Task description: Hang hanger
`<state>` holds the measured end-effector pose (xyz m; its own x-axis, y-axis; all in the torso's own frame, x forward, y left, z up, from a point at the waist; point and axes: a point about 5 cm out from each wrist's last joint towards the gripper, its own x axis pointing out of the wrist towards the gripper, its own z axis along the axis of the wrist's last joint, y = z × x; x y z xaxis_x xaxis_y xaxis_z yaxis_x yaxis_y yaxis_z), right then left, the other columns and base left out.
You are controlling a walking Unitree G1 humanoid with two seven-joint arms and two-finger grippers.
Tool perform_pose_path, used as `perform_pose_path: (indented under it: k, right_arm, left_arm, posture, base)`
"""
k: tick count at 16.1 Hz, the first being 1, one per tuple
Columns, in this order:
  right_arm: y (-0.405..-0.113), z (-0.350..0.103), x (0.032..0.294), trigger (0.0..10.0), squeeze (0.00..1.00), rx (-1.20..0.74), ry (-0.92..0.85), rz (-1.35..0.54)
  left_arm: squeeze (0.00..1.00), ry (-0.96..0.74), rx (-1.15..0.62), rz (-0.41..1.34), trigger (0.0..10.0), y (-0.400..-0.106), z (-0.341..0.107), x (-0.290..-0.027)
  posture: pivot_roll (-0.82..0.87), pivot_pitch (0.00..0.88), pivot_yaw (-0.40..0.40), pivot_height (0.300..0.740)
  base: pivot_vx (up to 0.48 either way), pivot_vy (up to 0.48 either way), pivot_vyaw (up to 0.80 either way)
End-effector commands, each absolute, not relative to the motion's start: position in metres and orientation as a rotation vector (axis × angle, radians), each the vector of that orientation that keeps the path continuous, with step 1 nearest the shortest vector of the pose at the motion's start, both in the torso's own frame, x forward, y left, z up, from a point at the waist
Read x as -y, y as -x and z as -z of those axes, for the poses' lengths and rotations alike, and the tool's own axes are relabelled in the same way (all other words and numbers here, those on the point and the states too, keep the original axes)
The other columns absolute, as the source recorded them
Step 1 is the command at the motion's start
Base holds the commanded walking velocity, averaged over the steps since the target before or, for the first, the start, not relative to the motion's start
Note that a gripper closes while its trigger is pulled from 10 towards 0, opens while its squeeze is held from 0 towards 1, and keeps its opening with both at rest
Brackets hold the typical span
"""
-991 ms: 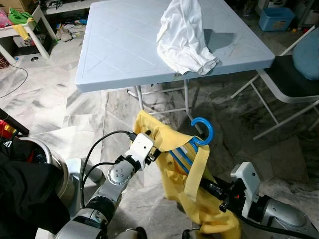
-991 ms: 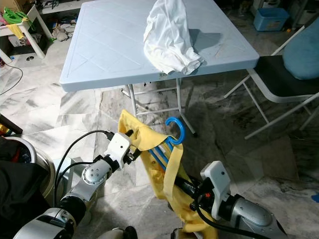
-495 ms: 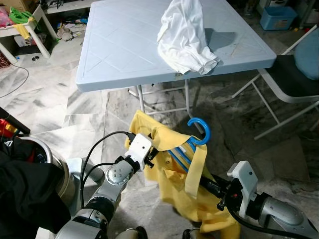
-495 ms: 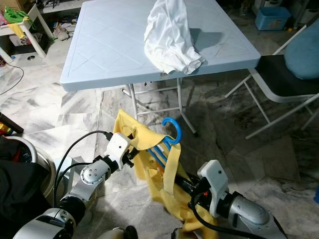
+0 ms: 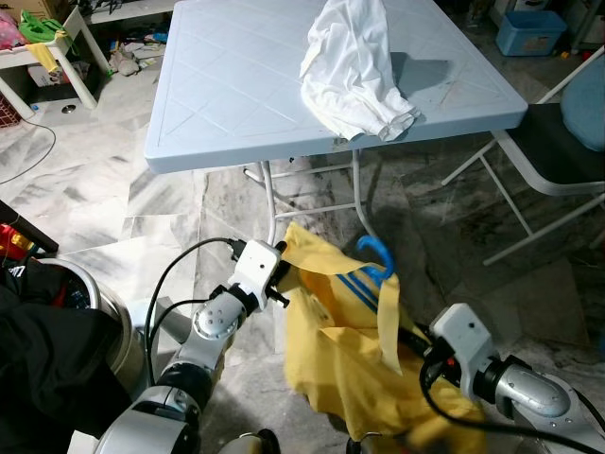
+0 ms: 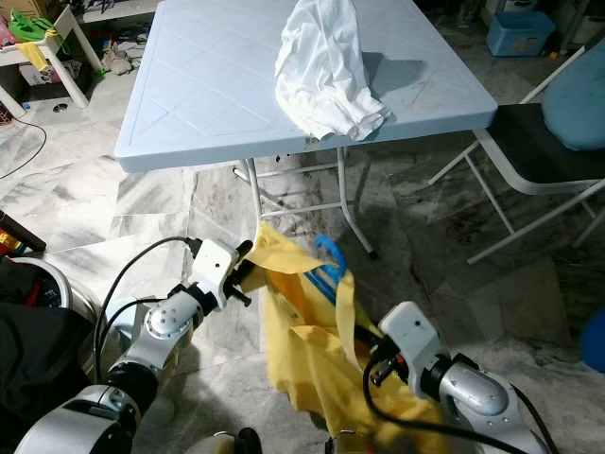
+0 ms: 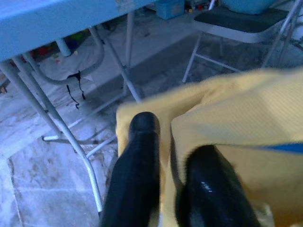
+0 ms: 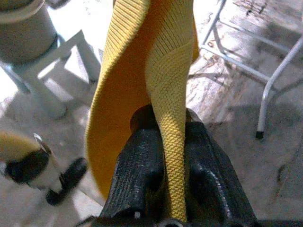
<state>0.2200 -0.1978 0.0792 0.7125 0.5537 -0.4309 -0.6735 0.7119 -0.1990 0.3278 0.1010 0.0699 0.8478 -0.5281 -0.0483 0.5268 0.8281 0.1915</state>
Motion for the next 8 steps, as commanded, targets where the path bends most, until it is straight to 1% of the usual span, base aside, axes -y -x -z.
perform_pose_path:
  k: [1,3,6,8]
  right_arm:
    - [-0.218,-0.080,0.196,10.0,0.00,-0.334,0.409,-0.745]
    - [-0.213,-0.084,0.205,10.0,0.00,-0.334,0.448,-0.802]
    - [-0.207,-0.096,0.228,10.0,0.00,-0.358,0.492,-0.849]
    - [-0.200,-0.108,0.250,10.0,0.00,-0.397,0.519,-0.864]
  left_arm:
    - [0.00,-0.210,0.008,0.517,0.0,-0.333,-0.075,-0.112]
    - [0.00,-0.233,-0.004,0.482,0.0,-0.339,-0.079,-0.122]
    - [0.00,-0.259,-0.027,0.465,0.0,-0.344,-0.081,-0.132]
    - [0.00,-0.270,-0.043,0.456,0.0,-0.345,-0.081,-0.135]
  posture:
    - [-0.17,0.157,0.088,0.740]
    - [-0.18,0.164,0.093,0.740]
    - [-0.19,0.164,0.100,0.740]
    - [-0.19,0.164,0.104,0.740]
  base:
    - [0.000,0.000,0.00]
    - [0.000,0.000,0.00]
    - [0.000,0.000,0.00]
    - [0.000,0.000,0.00]
